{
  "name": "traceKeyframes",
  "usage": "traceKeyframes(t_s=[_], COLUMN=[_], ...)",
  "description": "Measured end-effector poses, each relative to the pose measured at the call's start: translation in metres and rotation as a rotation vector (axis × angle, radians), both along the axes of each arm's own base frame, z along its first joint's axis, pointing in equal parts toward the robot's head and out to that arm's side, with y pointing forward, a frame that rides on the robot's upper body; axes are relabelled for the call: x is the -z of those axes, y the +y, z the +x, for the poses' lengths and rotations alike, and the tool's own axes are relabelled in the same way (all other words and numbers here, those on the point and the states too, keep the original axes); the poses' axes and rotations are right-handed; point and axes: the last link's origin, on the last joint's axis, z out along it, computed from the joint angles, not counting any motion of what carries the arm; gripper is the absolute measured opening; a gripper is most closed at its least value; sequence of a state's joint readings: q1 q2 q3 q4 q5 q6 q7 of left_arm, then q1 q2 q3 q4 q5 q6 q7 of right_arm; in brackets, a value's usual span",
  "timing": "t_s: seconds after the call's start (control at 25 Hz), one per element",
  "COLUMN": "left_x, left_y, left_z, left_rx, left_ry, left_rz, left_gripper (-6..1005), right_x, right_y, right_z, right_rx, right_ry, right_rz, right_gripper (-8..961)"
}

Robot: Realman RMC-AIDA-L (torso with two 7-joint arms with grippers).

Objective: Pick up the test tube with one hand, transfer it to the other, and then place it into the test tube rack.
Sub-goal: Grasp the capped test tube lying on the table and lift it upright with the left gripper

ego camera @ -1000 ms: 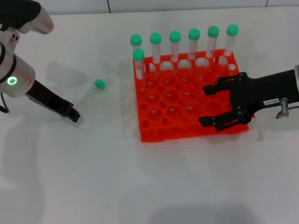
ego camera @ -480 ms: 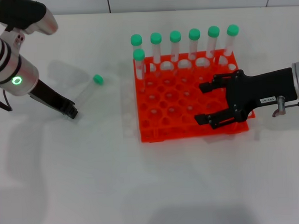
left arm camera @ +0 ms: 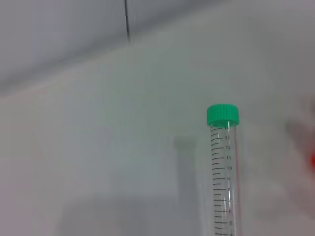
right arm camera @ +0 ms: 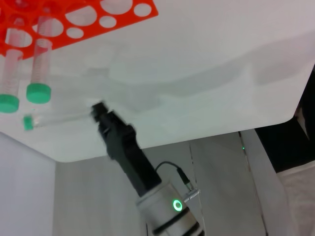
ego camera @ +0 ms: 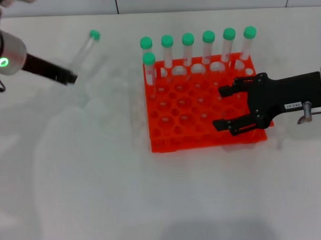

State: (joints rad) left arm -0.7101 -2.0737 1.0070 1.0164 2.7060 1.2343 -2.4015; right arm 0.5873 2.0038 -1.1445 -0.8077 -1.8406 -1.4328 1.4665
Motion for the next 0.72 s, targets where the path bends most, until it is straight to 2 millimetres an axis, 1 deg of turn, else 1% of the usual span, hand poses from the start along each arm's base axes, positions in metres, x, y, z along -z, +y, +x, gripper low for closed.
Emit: traceKeyframes(t_s=[0.16, 0.28, 0.44, 0.52, 0.6, 0.72], left_x=[-0.014, -0.024, -0.031, -0.029, -0.024, -0.012], left_y=[-0.006, -0.012, -0.026, -0.031, -0.033, -0.027], left_z=[0.014, 0.016, 0.016, 0.018, 0.022, 0.029], left_rx=[0.164, 0.314, 0.48, 0.559, 0.623, 0.628], left_ry=[-0.15, -0.262, -0.45, -0.52, -0.577, -0.65], left_rz=[0.127, 0.228, 0.309, 0.302, 0.259, 0.144], left_gripper=[191, 191, 192, 192, 192, 192], right_x=[-0.001, -0.001, -0.001, -0.001, 0.0, 0.001], right_y=[-0.002, -0.004, -0.006, -0.007, -0.007, -0.007], right_z=[0.002, 0.004, 0.002, 0.001, 0.0, -0.003], right_rx=[0.007, 0.015, 0.012, 0.008, 0.003, -0.005], right_ry=[0.006, 0.017, 0.039, 0.047, 0.049, 0.056], right_rz=[0.006, 0.006, 0.004, 0.001, -0.002, -0.006], right_gripper=[868, 868, 868, 868, 868, 868])
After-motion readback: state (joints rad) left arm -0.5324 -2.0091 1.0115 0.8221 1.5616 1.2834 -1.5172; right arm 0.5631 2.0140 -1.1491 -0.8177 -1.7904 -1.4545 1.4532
